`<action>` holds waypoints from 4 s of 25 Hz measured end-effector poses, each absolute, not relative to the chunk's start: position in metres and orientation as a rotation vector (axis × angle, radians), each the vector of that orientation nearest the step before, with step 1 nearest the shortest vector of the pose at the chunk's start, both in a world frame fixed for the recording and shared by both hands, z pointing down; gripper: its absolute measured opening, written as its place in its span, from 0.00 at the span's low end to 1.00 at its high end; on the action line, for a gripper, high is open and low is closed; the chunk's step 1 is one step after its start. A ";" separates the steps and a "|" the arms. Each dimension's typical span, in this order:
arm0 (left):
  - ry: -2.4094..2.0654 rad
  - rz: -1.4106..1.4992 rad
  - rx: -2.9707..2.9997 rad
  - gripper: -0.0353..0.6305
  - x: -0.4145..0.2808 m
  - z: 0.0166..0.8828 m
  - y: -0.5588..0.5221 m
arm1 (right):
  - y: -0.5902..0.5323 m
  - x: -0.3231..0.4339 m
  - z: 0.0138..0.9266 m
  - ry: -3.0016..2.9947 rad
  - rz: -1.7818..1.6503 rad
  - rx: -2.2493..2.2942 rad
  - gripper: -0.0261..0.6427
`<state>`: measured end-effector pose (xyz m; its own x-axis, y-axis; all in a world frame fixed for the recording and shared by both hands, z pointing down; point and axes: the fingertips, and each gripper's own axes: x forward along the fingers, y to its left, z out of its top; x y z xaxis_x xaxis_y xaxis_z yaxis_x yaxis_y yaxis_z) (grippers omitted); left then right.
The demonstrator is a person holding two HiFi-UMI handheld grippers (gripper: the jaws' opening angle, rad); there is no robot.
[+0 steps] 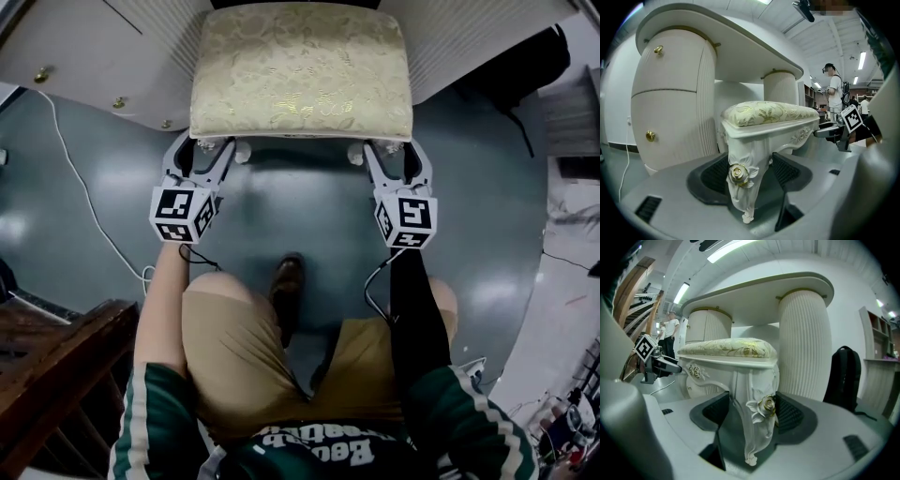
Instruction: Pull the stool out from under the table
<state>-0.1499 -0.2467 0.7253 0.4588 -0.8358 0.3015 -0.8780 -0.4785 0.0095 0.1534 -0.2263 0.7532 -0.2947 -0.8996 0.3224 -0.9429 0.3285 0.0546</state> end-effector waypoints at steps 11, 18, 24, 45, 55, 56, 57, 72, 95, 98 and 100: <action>-1.413 0.550 2.389 0.52 -0.137 0.727 -0.136 | -0.112 0.164 0.752 -2.227 0.385 1.551 0.51; -1.355 0.614 2.331 0.52 -0.146 0.733 -0.195 | -0.165 0.155 0.757 -2.160 0.489 1.519 0.51; -1.304 0.674 2.309 0.52 -0.150 0.732 -0.253 | -0.214 0.150 0.756 -2.107 0.572 1.503 0.51; -1.425 0.789 2.147 0.52 -0.161 0.663 -0.097 | -0.051 0.169 0.680 -1.955 0.740 1.536 0.46; -1.521 0.495 2.407 0.52 -0.106 0.429 -0.139 | -0.126 0.156 0.463 -2.212 0.446 1.607 0.45; -1.535 0.459 2.437 0.52 -0.102 0.403 -0.149 | -0.137 0.154 0.441 -2.235 0.416 1.613 0.45; -1.551 0.423 2.462 0.52 -0.099 0.376 -0.158 | -0.147 0.152 0.420 -2.254 0.388 1.619 0.45; -1.601 0.147 2.695 0.52 -0.101 0.146 -0.222 | -0.220 0.096 0.186 -2.397 0.067 1.672 0.42; -1.807 0.004 2.743 0.07 -0.030 0.021 -0.281 | -0.290 0.117 0.060 -2.512 -0.241 1.621 0.05; -1.818 0.000 2.744 0.07 -0.033 0.014 -0.287 | -0.295 0.113 0.056 -2.508 -0.242 1.611 0.05; -1.826 -0.006 2.740 0.07 -0.035 0.013 -0.290 | -0.297 0.109 0.050 -2.536 -0.253 1.626 0.05</action>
<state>-0.0348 -0.2901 0.0133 0.3883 -0.9174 -0.0868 -0.9180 -0.3768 -0.1234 0.1095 -0.2970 0.0495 -0.4164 -0.9091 0.0093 -0.8894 0.4095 0.2032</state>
